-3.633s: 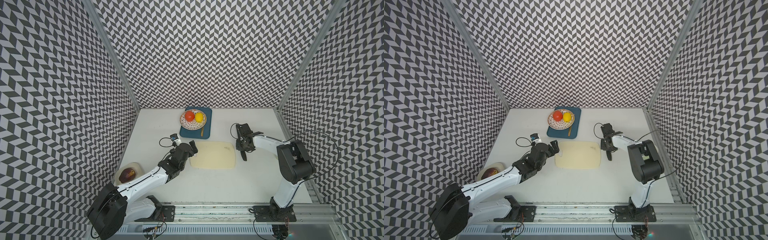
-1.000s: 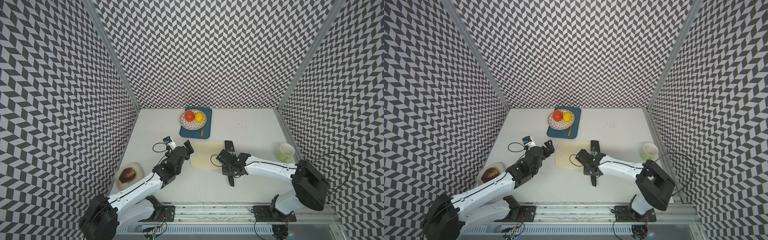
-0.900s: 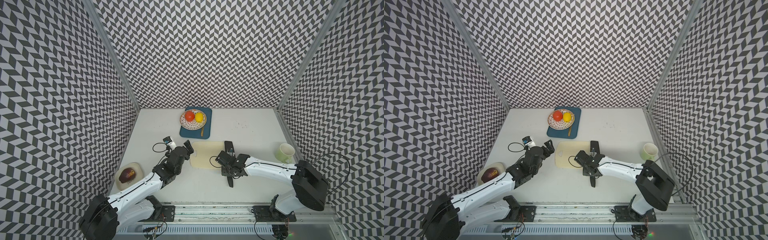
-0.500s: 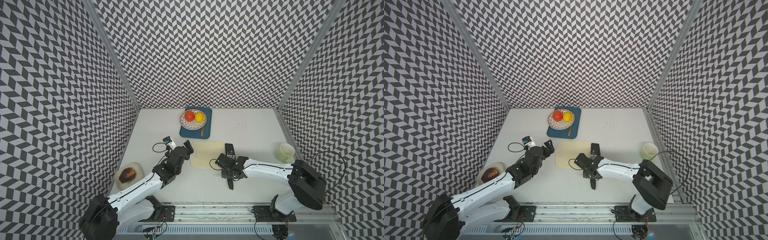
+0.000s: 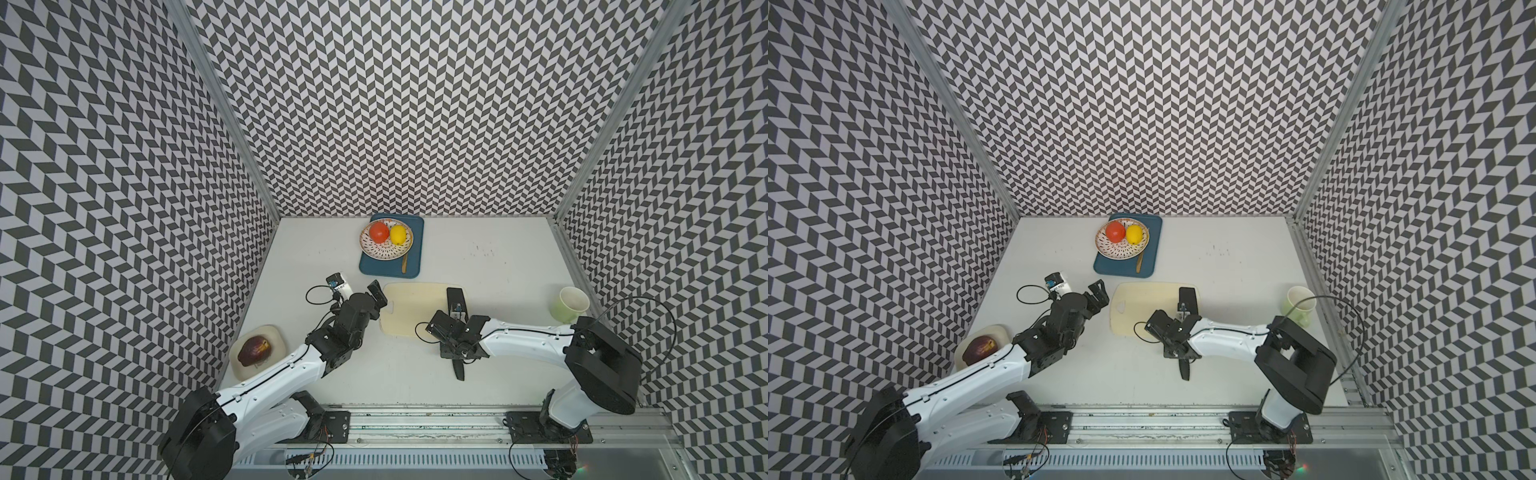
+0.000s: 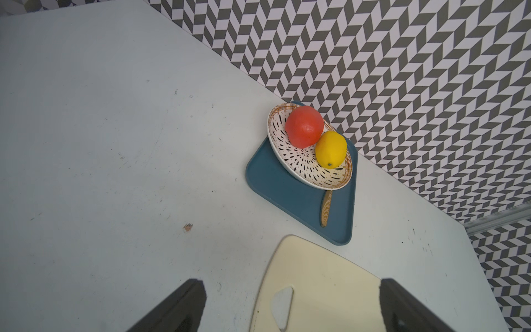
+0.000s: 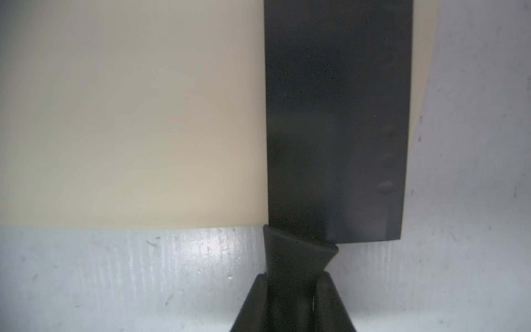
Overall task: Align the knife with the edge of the cutting board
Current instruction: Place the knife at the edge of the cutting board.
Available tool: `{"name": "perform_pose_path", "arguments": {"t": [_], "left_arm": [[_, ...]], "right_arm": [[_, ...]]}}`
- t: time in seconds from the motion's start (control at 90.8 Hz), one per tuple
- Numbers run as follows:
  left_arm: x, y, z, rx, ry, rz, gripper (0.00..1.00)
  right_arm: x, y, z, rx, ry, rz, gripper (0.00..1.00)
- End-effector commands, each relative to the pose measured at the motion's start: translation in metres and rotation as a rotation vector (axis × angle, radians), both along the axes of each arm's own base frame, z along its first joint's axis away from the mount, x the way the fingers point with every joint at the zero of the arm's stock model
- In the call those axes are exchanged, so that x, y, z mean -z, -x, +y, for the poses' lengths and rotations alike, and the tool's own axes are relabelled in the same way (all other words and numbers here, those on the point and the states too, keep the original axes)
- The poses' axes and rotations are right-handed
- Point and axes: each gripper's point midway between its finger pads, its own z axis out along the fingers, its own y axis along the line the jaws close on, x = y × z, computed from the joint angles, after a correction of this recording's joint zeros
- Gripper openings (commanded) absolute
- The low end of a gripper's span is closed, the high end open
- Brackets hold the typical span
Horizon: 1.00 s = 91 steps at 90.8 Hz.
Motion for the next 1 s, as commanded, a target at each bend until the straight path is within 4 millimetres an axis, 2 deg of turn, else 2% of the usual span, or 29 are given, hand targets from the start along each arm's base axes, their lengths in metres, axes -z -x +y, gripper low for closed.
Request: {"name": "perform_pose_path", "arguments": {"t": [0.0,0.176,0.352,0.65,0.991], "left_arm": [[0.003,0.002,0.002,-0.005,-0.020,0.007,1.00],[0.003,0.001,0.001,-0.002,-0.018,0.005,1.00],[0.003,0.001,0.001,-0.003,-0.021,0.005,1.00],[0.005,0.000,0.000,0.002,-0.026,0.009,1.00],[0.005,0.000,0.000,-0.001,-0.028,0.009,1.00]], "right_arm": [[-0.009,-0.013,0.009,-0.004,0.000,-0.057,0.24],[-0.017,-0.022,0.013,-0.006,0.006,-0.083,0.25],[-0.015,-0.029,0.010,0.000,0.018,-0.084,0.25],[-0.001,-0.028,0.005,0.010,0.016,-0.057,0.25],[0.002,-0.024,0.002,0.030,0.006,-0.043,0.28]]}}
